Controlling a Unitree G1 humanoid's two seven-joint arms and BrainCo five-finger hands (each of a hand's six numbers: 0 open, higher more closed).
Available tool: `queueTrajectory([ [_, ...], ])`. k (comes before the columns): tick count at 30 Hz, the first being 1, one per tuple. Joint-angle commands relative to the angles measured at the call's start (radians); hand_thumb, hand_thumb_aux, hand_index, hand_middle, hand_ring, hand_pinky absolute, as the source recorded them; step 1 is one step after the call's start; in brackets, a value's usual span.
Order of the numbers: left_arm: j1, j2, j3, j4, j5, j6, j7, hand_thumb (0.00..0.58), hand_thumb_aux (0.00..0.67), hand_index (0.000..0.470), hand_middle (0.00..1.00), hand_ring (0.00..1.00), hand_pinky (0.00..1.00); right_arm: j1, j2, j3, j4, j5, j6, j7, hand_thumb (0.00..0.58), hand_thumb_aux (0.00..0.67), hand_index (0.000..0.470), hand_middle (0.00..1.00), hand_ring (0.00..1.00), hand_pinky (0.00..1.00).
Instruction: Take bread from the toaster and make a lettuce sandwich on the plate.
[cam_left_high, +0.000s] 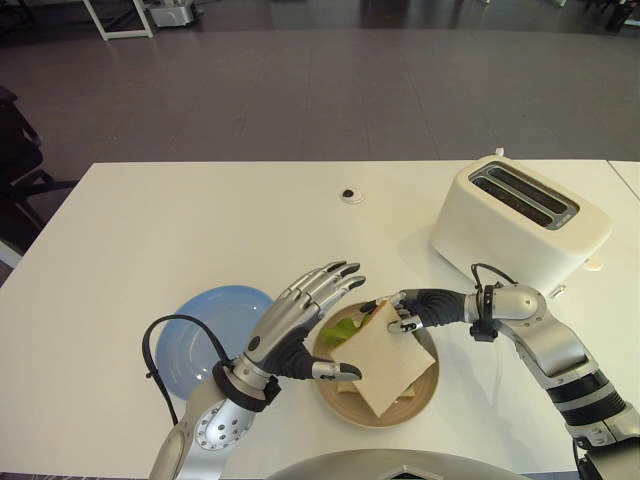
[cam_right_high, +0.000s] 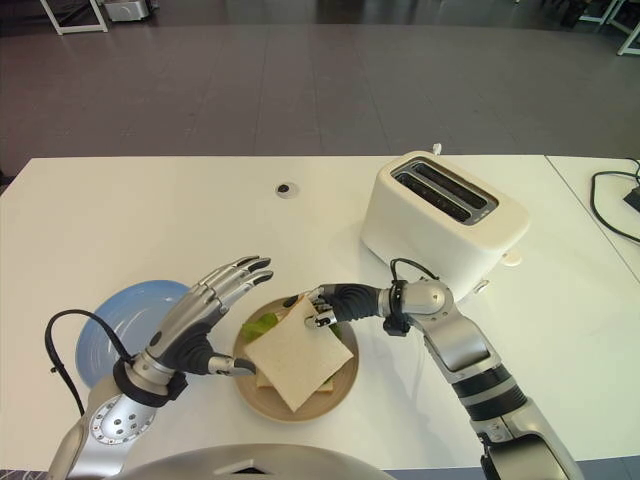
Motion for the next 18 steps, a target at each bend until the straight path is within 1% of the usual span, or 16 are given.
queueTrajectory([
  [1, 0.016, 0.020, -0.021, 0.008, 0.040, -0.006, -0.012, 0.000, 0.000, 0.000, 0.00, 0.00, 0.00, -0.015, -0.004, -0.005, -0.009, 0.000, 0.020, 0.025, 0.580, 0.670, 0.470, 0.00, 0.00, 0.00],
  [3, 0.017, 0.023, -0.022, 0.009, 0.037, -0.006, -0.009, 0.000, 0.000, 0.000, 0.00, 0.00, 0.00, -0.022, -0.011, -0.027, -0.024, 0.025, 0.040, 0.043, 0.580, 0.670, 0.470, 0.00, 0.00, 0.00],
  [7, 0.019, 0.029, -0.013, 0.005, 0.024, -0.010, -0.004, 0.000, 0.000, 0.000, 0.00, 0.00, 0.00, -0.068, -0.021, -0.094, -0.077, 0.097, 0.115, 0.074, 0.580, 0.670, 0.470, 0.00, 0.00, 0.00],
  [11, 0.030, 0.036, 0.018, -0.028, -0.005, -0.018, 0.003, 0.000, 0.000, 0.000, 0.00, 0.00, 0.00, -0.121, -0.022, -0.109, -0.114, 0.125, 0.160, 0.100, 0.580, 0.670, 0.470, 0.00, 0.00, 0.00],
  [13, 0.028, 0.042, 0.037, -0.041, -0.024, -0.024, 0.003, 0.000, 0.000, 0.000, 0.00, 0.00, 0.00, -0.152, -0.029, -0.080, -0.098, 0.094, 0.140, 0.120, 0.580, 0.670, 0.470, 0.00, 0.00, 0.00],
  [15, 0.030, 0.047, 0.051, -0.051, -0.035, -0.033, 0.005, 0.000, 0.000, 0.000, 0.00, 0.00, 0.00, -0.187, -0.027, -0.018, -0.071, 0.037, 0.094, 0.148, 0.580, 0.670, 0.470, 0.00, 0.00, 0.00],
  [18, 0.029, 0.053, 0.059, -0.060, -0.040, -0.044, 0.003, 0.000, 0.000, 0.000, 0.00, 0.00, 0.00, -0.247, 0.015, 0.074, -0.010, -0.045, 0.020, 0.173, 0.580, 0.670, 0.470, 0.00, 0.00, 0.00],
])
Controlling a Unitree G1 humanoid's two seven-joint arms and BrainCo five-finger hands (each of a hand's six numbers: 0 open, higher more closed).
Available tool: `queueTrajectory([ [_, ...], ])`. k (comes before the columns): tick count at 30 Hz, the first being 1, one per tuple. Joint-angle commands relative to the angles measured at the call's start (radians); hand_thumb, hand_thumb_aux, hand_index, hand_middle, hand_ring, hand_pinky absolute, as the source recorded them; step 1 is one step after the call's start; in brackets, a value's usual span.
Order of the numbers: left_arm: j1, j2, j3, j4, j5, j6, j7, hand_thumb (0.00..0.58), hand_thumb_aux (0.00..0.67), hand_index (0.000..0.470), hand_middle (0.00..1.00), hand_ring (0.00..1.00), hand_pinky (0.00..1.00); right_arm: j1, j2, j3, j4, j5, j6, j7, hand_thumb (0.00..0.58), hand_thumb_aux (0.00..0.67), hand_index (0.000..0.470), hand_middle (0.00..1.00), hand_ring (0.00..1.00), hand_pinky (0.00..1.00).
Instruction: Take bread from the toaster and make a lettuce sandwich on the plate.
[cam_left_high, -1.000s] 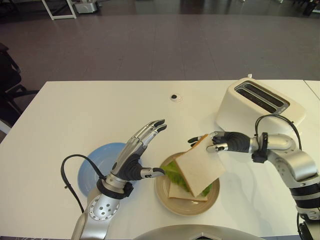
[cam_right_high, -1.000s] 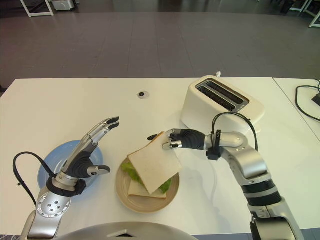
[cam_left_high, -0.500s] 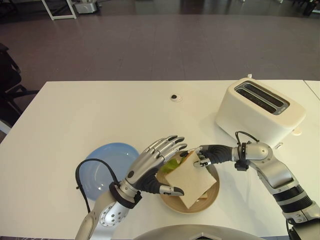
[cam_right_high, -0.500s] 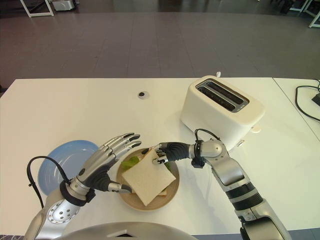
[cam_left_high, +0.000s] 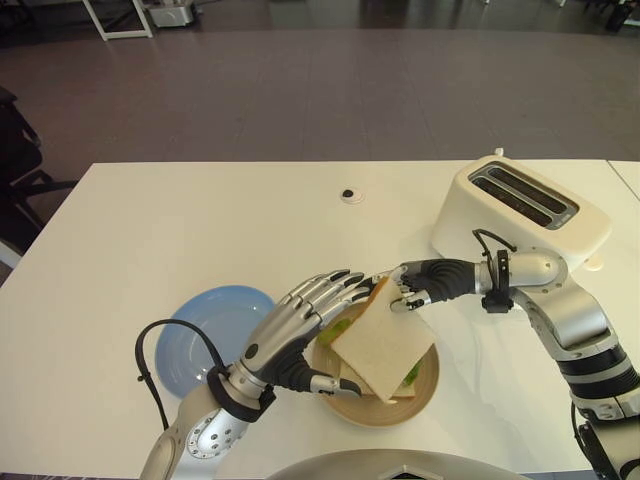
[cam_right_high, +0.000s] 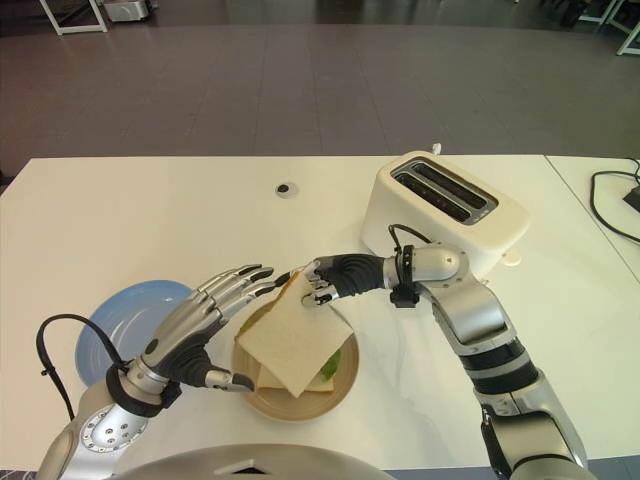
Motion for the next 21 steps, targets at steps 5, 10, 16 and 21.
queueTrajectory([
  [5, 0.013, 0.036, 0.023, -0.041, 0.006, -0.031, -0.022, 0.000, 0.000, 0.000, 0.00, 0.00, 0.00, -0.185, 0.111, 0.216, 0.244, -0.149, -0.155, 0.142, 0.580, 0.670, 0.470, 0.00, 0.00, 0.00],
  [10, 0.064, 0.071, 0.041, -0.037, 0.083, -0.056, -0.032, 0.000, 0.000, 0.000, 0.00, 0.00, 0.00, -0.245, 0.147, 0.259, 0.406, -0.220, -0.291, 0.189, 0.580, 0.670, 0.470, 0.00, 0.00, 0.00],
  [16, 0.095, 0.085, 0.015, -0.021, 0.126, -0.080, -0.037, 0.000, 0.000, 0.000, 0.00, 0.00, 0.00, -0.281, 0.157, 0.219, 0.443, -0.192, -0.282, 0.224, 0.580, 0.670, 0.470, 0.00, 0.00, 0.00],
  [21, 0.100, 0.078, 0.014, -0.025, 0.124, -0.080, -0.028, 0.000, 0.000, 0.000, 0.00, 0.00, 0.00, -0.294, 0.130, 0.135, 0.364, -0.119, -0.207, 0.268, 0.580, 0.670, 0.470, 0.00, 0.00, 0.00],
])
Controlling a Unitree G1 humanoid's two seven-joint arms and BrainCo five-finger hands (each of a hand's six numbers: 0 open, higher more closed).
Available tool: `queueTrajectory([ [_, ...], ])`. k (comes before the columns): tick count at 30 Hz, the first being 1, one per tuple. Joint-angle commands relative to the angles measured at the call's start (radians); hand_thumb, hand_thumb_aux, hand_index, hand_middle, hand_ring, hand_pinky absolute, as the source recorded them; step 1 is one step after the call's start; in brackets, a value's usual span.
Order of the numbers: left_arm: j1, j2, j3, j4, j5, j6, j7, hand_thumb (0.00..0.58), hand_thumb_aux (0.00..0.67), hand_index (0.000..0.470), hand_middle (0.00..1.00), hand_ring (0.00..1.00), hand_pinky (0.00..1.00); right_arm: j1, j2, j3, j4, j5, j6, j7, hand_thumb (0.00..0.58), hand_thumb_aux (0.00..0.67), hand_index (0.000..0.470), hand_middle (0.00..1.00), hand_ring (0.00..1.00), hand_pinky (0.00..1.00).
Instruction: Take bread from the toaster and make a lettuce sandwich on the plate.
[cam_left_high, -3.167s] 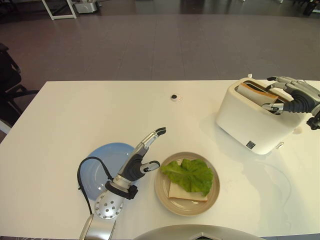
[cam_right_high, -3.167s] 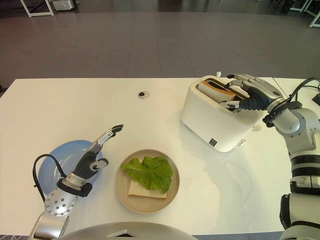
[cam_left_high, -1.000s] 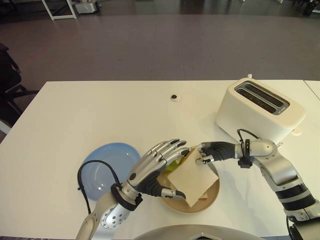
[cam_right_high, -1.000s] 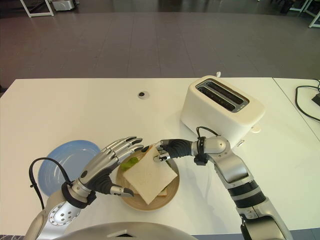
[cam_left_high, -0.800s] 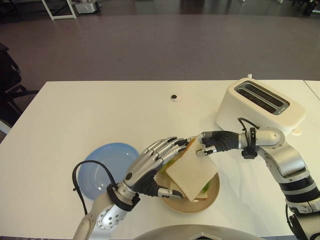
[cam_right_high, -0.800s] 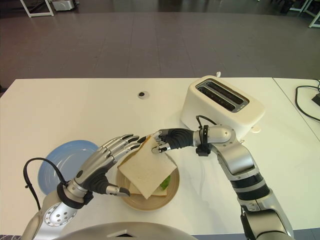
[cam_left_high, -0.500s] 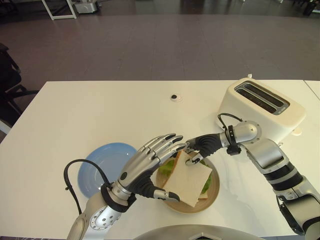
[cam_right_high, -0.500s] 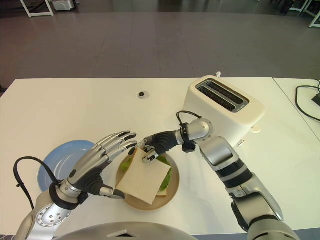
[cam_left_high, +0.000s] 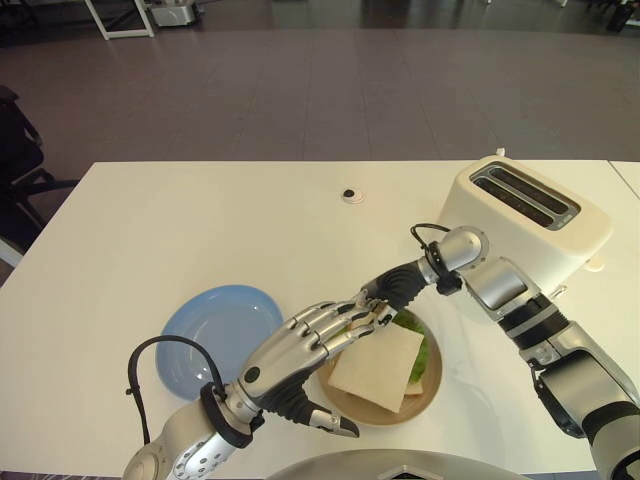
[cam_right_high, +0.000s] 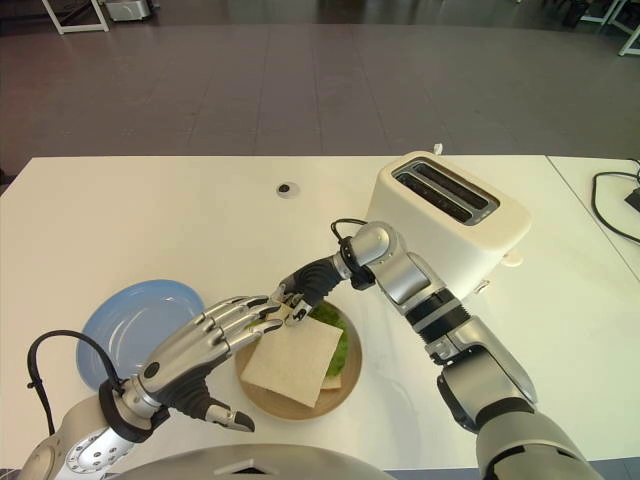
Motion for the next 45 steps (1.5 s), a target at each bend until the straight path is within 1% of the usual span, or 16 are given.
queueTrajectory([
  [1, 0.014, -0.003, -0.004, 0.000, 0.008, -0.001, 0.001, 0.000, 0.000, 0.000, 0.00, 0.00, 0.00, -0.025, -0.036, -0.075, -0.082, 0.062, 0.058, 0.031, 0.580, 0.670, 0.470, 0.00, 0.00, 0.00],
  [4, 0.016, -0.003, 0.000, -0.001, 0.002, -0.010, 0.010, 0.000, 0.000, 0.000, 0.00, 0.00, 0.00, -0.023, -0.059, -0.128, -0.131, 0.087, 0.088, 0.026, 0.580, 0.670, 0.470, 0.00, 0.00, 0.00],
  [7, 0.014, -0.001, 0.007, -0.009, -0.010, -0.014, 0.012, 0.000, 0.000, 0.000, 0.00, 0.00, 0.00, -0.004, -0.077, -0.152, -0.143, 0.079, 0.096, 0.007, 0.580, 0.670, 0.470, 0.00, 0.00, 0.00],
  [10, 0.008, -0.004, -0.002, -0.009, -0.007, -0.016, 0.010, 0.000, 0.000, 0.000, 0.00, 0.00, 0.00, 0.038, -0.083, -0.135, -0.137, 0.041, 0.075, -0.024, 0.580, 0.670, 0.470, 0.00, 0.00, 0.00],
  [12, 0.000, -0.005, -0.017, -0.005, 0.001, -0.019, 0.005, 0.000, 0.000, 0.000, 0.00, 0.00, 0.00, 0.057, -0.077, -0.112, -0.113, -0.018, 0.031, -0.076, 0.580, 0.670, 0.470, 0.00, 0.00, 0.00],
  [14, -0.007, -0.007, -0.034, -0.007, 0.015, -0.017, -0.004, 0.000, 0.000, 0.000, 0.00, 0.00, 0.00, 0.071, -0.059, -0.096, -0.094, -0.050, 0.010, -0.112, 0.580, 0.670, 0.470, 0.00, 0.00, 0.00],
  [18, -0.017, -0.005, -0.060, -0.006, 0.040, -0.011, -0.022, 0.000, 0.000, 0.000, 0.00, 0.00, 0.00, 0.110, -0.058, -0.063, -0.103, -0.073, -0.012, -0.114, 0.580, 0.670, 0.470, 0.00, 0.00, 0.00],
  [24, -0.018, 0.012, -0.081, 0.020, 0.091, -0.014, -0.031, 0.000, 0.000, 0.000, 0.00, 0.00, 0.00, 0.125, -0.056, -0.045, -0.089, -0.091, -0.038, -0.127, 0.580, 0.670, 0.470, 0.00, 0.00, 0.00],
  [31, -0.070, 0.047, -0.215, 0.129, 0.232, -0.014, -0.111, 0.000, 0.000, 0.000, 0.00, 0.00, 0.00, 0.125, -0.035, -0.034, -0.083, -0.104, -0.050, -0.150, 0.580, 0.670, 0.470, 0.00, 0.00, 0.00],
  [38, -0.142, 0.064, -0.297, 0.222, 0.358, 0.013, -0.091, 0.000, 0.000, 0.000, 0.00, 0.00, 0.00, 0.132, -0.013, -0.039, -0.086, -0.114, -0.045, -0.159, 0.580, 0.670, 0.470, 0.00, 0.00, 0.00],
  [39, -0.147, 0.075, -0.307, 0.232, 0.386, 0.018, -0.091, 0.000, 0.000, 0.000, 0.00, 0.00, 0.00, 0.132, -0.005, -0.047, -0.079, -0.121, -0.052, -0.180, 0.530, 0.473, 0.332, 0.00, 0.00, 0.00],
  [40, -0.149, 0.087, -0.314, 0.237, 0.406, 0.021, -0.091, 0.000, 0.000, 0.000, 0.00, 0.00, 0.00, 0.128, 0.007, -0.056, -0.068, -0.130, -0.059, -0.210, 0.436, 0.336, 0.236, 0.00, 0.00, 0.00],
  [41, -0.151, 0.099, -0.321, 0.241, 0.423, 0.025, -0.091, 0.000, 0.000, 0.000, 0.00, 0.00, 0.00, 0.118, 0.022, -0.072, -0.051, -0.139, -0.066, -0.253, 0.071, 0.042, 0.029, 0.00, 0.00, 0.00],
  [42, -0.151, 0.110, -0.328, 0.247, 0.438, 0.028, -0.091, 0.000, 0.000, 0.000, 0.00, 0.00, 0.00, 0.103, 0.042, -0.095, -0.028, -0.146, -0.071, -0.305, 0.000, 0.000, 0.000, 0.00, 0.00, 0.00],
  [45, -0.150, 0.137, -0.342, 0.259, 0.458, 0.039, -0.076, 0.000, 0.000, 0.000, 0.00, 0.00, 0.00, 0.055, 0.101, -0.176, 0.032, -0.143, -0.082, -0.459, 0.000, 0.000, 0.000, 0.00, 0.00, 0.00],
])
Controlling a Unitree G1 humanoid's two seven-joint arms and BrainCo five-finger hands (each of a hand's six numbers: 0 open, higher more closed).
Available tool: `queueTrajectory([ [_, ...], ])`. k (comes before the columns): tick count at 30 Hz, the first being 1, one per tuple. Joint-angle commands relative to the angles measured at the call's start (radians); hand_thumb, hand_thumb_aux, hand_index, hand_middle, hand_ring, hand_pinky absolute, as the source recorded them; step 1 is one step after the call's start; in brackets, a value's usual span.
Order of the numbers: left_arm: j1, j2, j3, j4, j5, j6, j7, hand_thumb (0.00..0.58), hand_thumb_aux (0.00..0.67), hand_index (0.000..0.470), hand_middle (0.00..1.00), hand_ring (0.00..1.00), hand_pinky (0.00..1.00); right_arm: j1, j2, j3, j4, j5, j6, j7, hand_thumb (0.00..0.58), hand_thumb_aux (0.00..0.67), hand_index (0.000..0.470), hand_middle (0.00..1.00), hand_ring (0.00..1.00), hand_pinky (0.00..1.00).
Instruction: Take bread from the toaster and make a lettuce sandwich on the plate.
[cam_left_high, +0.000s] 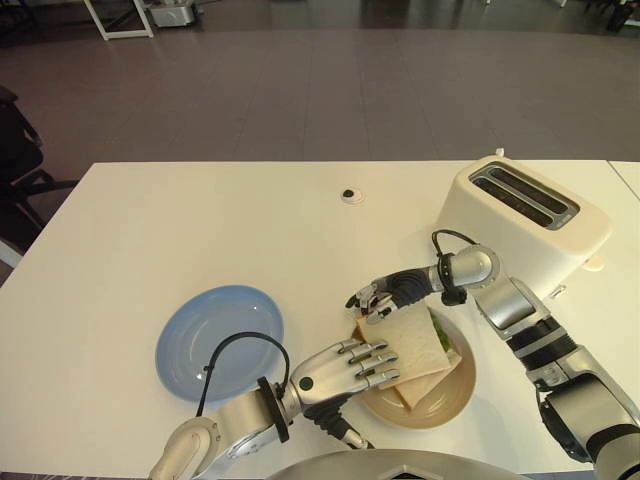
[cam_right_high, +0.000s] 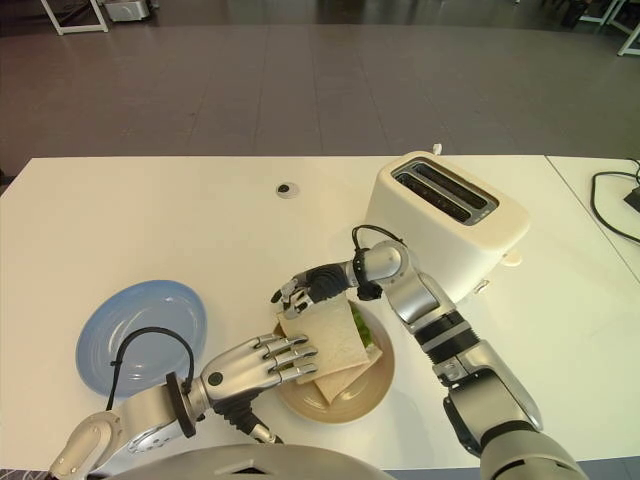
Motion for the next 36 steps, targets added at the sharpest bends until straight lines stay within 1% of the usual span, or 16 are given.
queueTrajectory([
  [1, 0.032, 0.076, -0.037, 0.071, 0.084, 0.016, -0.039, 0.000, 0.000, 0.000, 0.00, 0.00, 0.00, -0.081, 0.063, -0.113, 0.059, 0.007, -0.028, -0.177, 0.000, 0.000, 0.000, 0.00, 0.00, 0.00],
  [4, 0.025, 0.086, -0.040, 0.071, 0.087, 0.033, -0.021, 0.000, 0.000, 0.000, 0.00, 0.00, 0.00, -0.077, 0.087, -0.180, 0.051, 0.036, -0.055, -0.256, 0.000, 0.000, 0.000, 0.00, 0.00, 0.00],
  [7, 0.015, 0.096, -0.039, 0.069, 0.086, 0.047, -0.010, 0.000, 0.000, 0.000, 0.00, 0.00, 0.00, -0.013, 0.047, -0.199, -0.051, 0.091, -0.097, -0.194, 0.000, 0.000, 0.000, 0.00, 0.00, 0.00],
  [10, 0.013, 0.103, -0.033, 0.056, 0.071, 0.063, 0.003, 0.000, 0.000, 0.000, 0.00, 0.00, 0.00, 0.085, -0.076, -0.248, -0.192, 0.207, -0.145, -0.041, 0.000, 0.000, 0.000, 0.00, 0.00, 0.00],
  [13, -0.003, 0.099, -0.024, 0.033, 0.035, 0.074, 0.010, 0.000, 0.000, 0.000, 0.00, 0.00, 0.00, 0.235, -0.260, -0.393, -0.269, 0.368, -0.243, 0.149, 0.000, 0.000, 0.000, 0.00, 0.00, 0.00],
  [20, -0.036, 0.073, 0.010, -0.053, -0.069, 0.076, 0.015, 0.000, 0.000, 0.000, 0.00, 0.00, 0.00, 0.619, -0.541, -0.605, -0.150, 0.451, -0.476, 0.441, 0.000, 0.000, 0.000, 0.00, 0.00, 0.00],
  [26, 0.025, 0.075, 0.176, -0.219, -0.410, 0.067, 0.036, 0.000, 0.000, 0.000, 0.00, 0.00, 0.00, 0.755, -0.570, -0.625, -0.178, 0.320, -0.613, 0.359, 0.000, 0.000, 0.000, 0.00, 0.00, 0.00],
  [27, 0.043, 0.087, 0.201, -0.231, -0.460, 0.063, 0.027, 0.000, 0.000, 0.000, 0.00, 0.00, 0.00, 0.789, -0.583, -0.632, -0.162, 0.297, -0.627, 0.355, 0.000, 0.000, 0.000, 0.10, 0.10, 0.10],
  [28, 0.069, 0.102, 0.222, -0.233, -0.502, 0.055, 0.015, 0.000, 0.000, 0.000, 0.00, 0.00, 0.00, 0.823, -0.602, -0.632, -0.144, 0.272, -0.643, 0.355, 0.083, 0.050, 0.035, 0.75, 0.75, 0.75],
  [29, 0.100, 0.122, 0.236, -0.227, -0.544, 0.044, -0.002, 0.000, 0.000, 0.000, 0.00, 0.00, 0.00, 0.859, -0.619, -0.631, -0.134, 0.243, -0.659, 0.351, 0.244, 0.160, 0.112, 0.95, 0.95, 0.95],
  [30, 0.131, 0.141, 0.242, -0.218, -0.573, 0.036, -0.025, 0.000, 0.000, 0.000, 0.22, 0.22, 0.22, 0.889, -0.633, -0.626, -0.136, 0.222, -0.667, 0.348, 0.466, 0.373, 0.262, 1.00, 1.00, 1.00],
  [31, 0.161, 0.165, 0.235, -0.206, -0.601, 0.034, -0.057, 0.000, 0.000, 0.000, 1.00, 1.00, 1.00, 0.923, -0.642, -0.617, -0.154, 0.213, -0.673, 0.348, 0.559, 0.541, 0.380, 1.00, 1.00, 1.00],
  [32, 0.190, 0.188, 0.221, -0.195, -0.623, 0.035, -0.096, 0.363, 0.260, 0.182, 1.00, 1.00, 1.00, 0.953, -0.645, -0.607, -0.180, 0.205, -0.676, 0.344, 0.580, 0.670, 0.470, 1.00, 1.00, 1.00],
  [33, 0.215, 0.211, 0.201, -0.183, -0.629, 0.041, -0.137, 0.528, 0.470, 0.330, 1.00, 1.00, 1.00, 0.978, -0.643, -0.593, -0.207, 0.191, -0.680, 0.333, 0.580, 0.670, 0.470, 1.00, 1.00, 1.00],
  [34, 0.234, 0.226, 0.182, -0.174, -0.635, 0.047, -0.174, 0.580, 0.670, 0.470, 1.00, 1.00, 1.00, 0.995, -0.636, -0.579, -0.230, 0.173, -0.684, 0.316, 0.580, 0.670, 0.470, 1.00, 1.00, 1.00],
  [36, 0.252, 0.243, 0.156, -0.162, -0.616, 0.063, -0.233, 0.580, 0.670, 0.470, 1.00, 1.00, 1.00, 1.026, -0.616, -0.550, -0.276, 0.123, -0.691, 0.274, 0.580, 0.670, 0.470, 1.00, 1.00, 1.00],
])
